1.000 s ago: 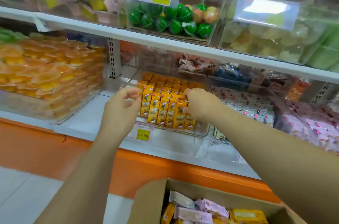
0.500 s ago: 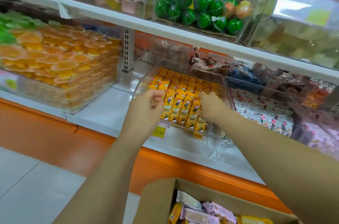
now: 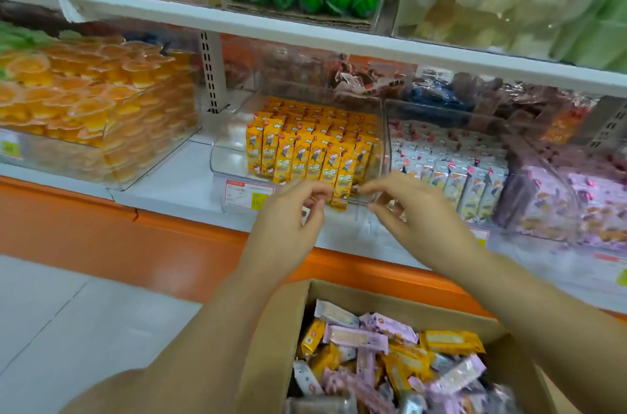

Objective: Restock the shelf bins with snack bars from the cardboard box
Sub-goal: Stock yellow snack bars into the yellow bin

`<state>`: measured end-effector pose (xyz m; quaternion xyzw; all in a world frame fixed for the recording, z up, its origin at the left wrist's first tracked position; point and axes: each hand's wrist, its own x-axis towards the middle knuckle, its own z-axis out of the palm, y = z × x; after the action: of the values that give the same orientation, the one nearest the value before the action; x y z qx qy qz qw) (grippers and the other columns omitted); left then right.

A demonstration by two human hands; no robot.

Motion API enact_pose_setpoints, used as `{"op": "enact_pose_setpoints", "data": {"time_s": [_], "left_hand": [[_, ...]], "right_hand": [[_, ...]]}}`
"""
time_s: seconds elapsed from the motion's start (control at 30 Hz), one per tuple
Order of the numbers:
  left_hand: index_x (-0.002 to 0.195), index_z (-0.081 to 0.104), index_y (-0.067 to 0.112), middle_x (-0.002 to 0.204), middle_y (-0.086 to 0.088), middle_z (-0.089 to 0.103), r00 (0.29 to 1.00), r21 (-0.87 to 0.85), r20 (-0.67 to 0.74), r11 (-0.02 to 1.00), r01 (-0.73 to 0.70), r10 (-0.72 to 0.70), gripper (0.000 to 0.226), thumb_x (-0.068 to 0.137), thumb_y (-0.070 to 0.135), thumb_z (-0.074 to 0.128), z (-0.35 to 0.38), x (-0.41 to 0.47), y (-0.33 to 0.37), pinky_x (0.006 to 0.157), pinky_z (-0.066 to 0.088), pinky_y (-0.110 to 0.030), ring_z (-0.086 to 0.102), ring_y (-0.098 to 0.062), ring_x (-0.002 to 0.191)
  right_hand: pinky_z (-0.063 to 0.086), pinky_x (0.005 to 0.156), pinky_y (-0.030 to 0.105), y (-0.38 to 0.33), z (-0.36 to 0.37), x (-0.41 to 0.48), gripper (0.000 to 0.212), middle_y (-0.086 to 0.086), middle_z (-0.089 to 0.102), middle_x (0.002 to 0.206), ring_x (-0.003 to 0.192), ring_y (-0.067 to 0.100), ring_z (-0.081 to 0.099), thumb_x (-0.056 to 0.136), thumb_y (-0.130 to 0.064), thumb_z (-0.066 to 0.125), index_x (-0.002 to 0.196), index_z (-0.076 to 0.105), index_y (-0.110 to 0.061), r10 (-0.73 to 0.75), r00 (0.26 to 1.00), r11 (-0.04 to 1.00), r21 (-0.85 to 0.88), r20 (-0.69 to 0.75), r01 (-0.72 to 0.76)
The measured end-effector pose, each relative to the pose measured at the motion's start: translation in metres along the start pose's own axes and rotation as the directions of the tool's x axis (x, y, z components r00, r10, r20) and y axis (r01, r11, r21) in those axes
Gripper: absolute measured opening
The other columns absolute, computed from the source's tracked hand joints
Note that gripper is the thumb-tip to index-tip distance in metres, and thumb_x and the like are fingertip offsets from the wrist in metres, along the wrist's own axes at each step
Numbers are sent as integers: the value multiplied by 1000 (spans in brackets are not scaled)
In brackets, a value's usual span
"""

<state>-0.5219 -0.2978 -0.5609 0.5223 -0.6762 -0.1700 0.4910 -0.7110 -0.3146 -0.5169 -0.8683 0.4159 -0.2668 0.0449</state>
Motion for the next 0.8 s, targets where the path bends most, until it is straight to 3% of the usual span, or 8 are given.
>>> {"op": "enact_pose_setpoints", "data": {"time_s": [0.2,0.37,0.47,0.6,0.73,0.8], "left_hand": [[103,66,22,97,11,63,980,54,193,998,31,-41,23,92,6,55,56,-38,-8,74,44,-12,58,0,85],[107,64,23,99,16,60,924,147,307,971,190,-227,20,95,12,53,98,-69,-18,74,39,0,56,8,86],[109,60,28,97,17,55,859,278,382,928,246,-342,19,97,16,50,118,-86,-29,67,33,6,49,12,79],[115,59,23,117,2,59,749,338,439,864,374,-496,25,95,10,51,142,-99,-61,94,39,-15,54,-8,103],[131,53,17,126,-8,52,703,490,385,778,394,-599,37,93,15,54,152,-110,-89,99,40,-31,56,-23,108],[138,44,16,131,-11,45,656,511,379,739,440,-653,45,94,18,54,155,-114,-96,92,42,-31,57,-24,96]], "right_hand": [[35,72,3,42,19,-92,19,-31,45,89,83,-13,48,91,-10,60,107,65,-17,148,987,981,122,56,-153],[38,69,2,95,48,-158,21,-8,61,95,85,10,60,87,-7,64,106,67,-14,399,904,901,114,155,-418],[38,75,5,130,69,-191,26,-1,64,109,93,8,58,88,-8,63,114,64,-14,533,815,822,90,228,-563],[44,91,29,165,92,-215,39,7,53,127,105,24,57,89,-13,64,127,54,-13,678,651,695,-9,341,-719],[42,100,41,179,111,-227,47,13,40,127,106,34,53,87,-14,65,131,50,-13,754,542,610,-89,370,-788],[42,101,43,179,118,-229,49,11,35,129,105,35,54,87,-13,65,133,48,-14,773,528,593,-106,351,-798]]}}
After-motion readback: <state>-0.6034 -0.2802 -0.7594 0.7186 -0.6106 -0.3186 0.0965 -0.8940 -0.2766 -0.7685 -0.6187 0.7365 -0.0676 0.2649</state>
